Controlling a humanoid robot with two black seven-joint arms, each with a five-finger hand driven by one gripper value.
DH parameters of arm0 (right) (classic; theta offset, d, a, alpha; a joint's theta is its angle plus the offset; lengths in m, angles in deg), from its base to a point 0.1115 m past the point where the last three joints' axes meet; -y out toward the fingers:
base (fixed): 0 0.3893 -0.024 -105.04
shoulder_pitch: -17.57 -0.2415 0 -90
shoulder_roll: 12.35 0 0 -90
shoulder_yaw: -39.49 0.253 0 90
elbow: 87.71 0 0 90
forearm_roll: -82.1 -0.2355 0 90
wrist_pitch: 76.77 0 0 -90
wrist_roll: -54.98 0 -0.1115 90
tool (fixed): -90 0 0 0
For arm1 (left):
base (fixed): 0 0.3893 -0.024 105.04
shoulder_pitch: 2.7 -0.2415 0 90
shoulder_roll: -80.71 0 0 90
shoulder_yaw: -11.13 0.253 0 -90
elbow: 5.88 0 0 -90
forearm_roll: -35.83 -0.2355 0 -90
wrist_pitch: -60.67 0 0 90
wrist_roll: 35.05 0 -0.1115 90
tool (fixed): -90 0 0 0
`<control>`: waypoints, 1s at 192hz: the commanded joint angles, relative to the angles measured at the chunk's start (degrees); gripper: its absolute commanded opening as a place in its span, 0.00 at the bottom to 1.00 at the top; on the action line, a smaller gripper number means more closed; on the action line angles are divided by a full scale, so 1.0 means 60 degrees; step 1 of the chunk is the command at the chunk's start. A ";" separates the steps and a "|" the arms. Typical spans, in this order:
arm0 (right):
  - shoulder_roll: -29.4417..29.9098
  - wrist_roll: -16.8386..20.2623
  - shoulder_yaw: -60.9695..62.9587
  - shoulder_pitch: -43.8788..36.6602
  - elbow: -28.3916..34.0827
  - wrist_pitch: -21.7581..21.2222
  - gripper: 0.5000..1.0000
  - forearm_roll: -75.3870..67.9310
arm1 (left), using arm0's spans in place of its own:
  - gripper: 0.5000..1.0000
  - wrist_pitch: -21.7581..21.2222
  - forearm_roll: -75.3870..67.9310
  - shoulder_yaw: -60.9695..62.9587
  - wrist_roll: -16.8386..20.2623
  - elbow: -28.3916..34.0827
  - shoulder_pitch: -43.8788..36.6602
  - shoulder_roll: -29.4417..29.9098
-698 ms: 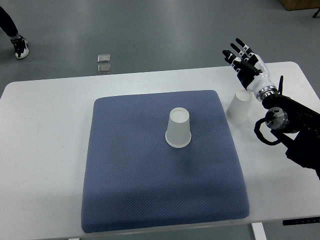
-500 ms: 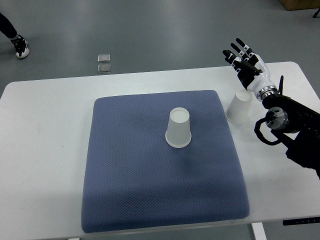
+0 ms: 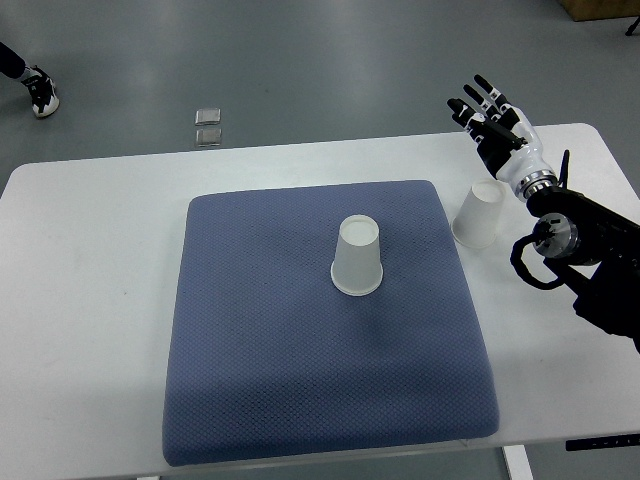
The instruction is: Stack paper cups
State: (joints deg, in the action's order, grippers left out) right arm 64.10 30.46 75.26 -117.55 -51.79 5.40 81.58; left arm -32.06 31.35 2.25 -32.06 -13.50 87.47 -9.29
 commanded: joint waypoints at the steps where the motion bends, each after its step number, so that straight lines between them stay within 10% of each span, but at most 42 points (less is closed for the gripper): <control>1: -0.0027 -0.0001 0.0000 -0.0008 0.0005 -0.0014 0.83 0.0000 | 1.00 0.0001 -0.0002 0.0001 0.0000 0.0012 0.0000 0.0000; 192: -0.0524 0.0043 0.0000 -0.0491 -0.0010 0.0044 0.83 0.0000 | 1.00 0.0001 -0.0002 0.0001 0.0000 -0.0003 0.0000 0.0000</control>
State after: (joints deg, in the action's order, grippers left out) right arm 61.99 30.46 75.35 -119.25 -51.85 5.67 81.57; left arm -32.06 31.34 2.25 -32.05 -13.52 87.47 -9.29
